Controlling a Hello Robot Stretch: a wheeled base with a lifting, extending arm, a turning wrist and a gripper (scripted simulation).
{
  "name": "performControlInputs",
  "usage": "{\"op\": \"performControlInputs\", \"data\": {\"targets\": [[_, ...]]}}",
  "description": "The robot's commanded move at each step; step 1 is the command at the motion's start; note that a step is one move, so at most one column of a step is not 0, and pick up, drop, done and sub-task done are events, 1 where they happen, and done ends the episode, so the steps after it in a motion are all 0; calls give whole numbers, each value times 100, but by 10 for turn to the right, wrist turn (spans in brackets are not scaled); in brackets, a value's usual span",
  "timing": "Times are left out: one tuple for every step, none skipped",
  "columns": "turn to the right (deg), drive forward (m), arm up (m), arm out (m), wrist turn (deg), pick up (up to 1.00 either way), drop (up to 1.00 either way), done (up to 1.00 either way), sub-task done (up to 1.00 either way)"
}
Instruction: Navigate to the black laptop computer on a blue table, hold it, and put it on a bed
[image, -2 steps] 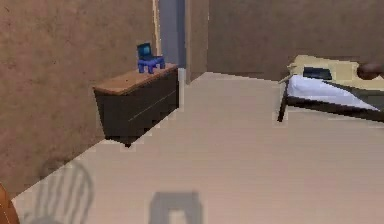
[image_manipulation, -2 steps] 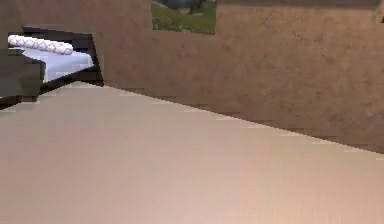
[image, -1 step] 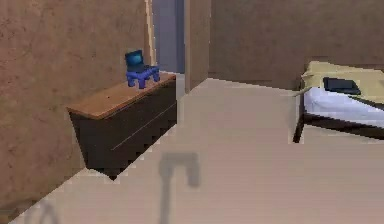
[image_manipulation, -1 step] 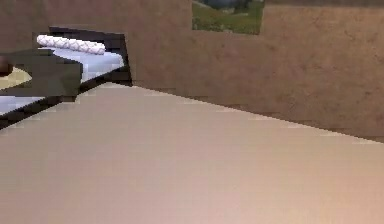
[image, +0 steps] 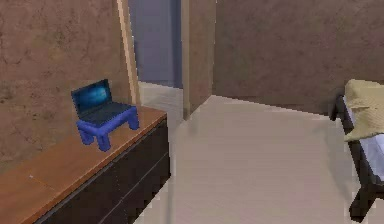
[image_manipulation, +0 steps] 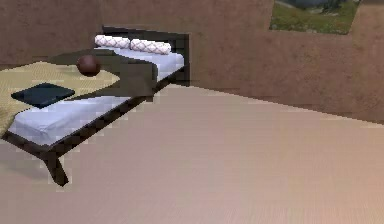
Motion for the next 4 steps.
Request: {"op": "performControlInputs", "data": {"targets": [[0, 30, 0, 0, 0, 0, 0, 0, 0], [-450, 0, 0, 0, 0, 0, 0, 0, 0], [-450, 0, 0, 0, 0, 0, 0, 0, 0], [-270, 0, 0, 0, 0, 0, 0, 0, 0]]}}
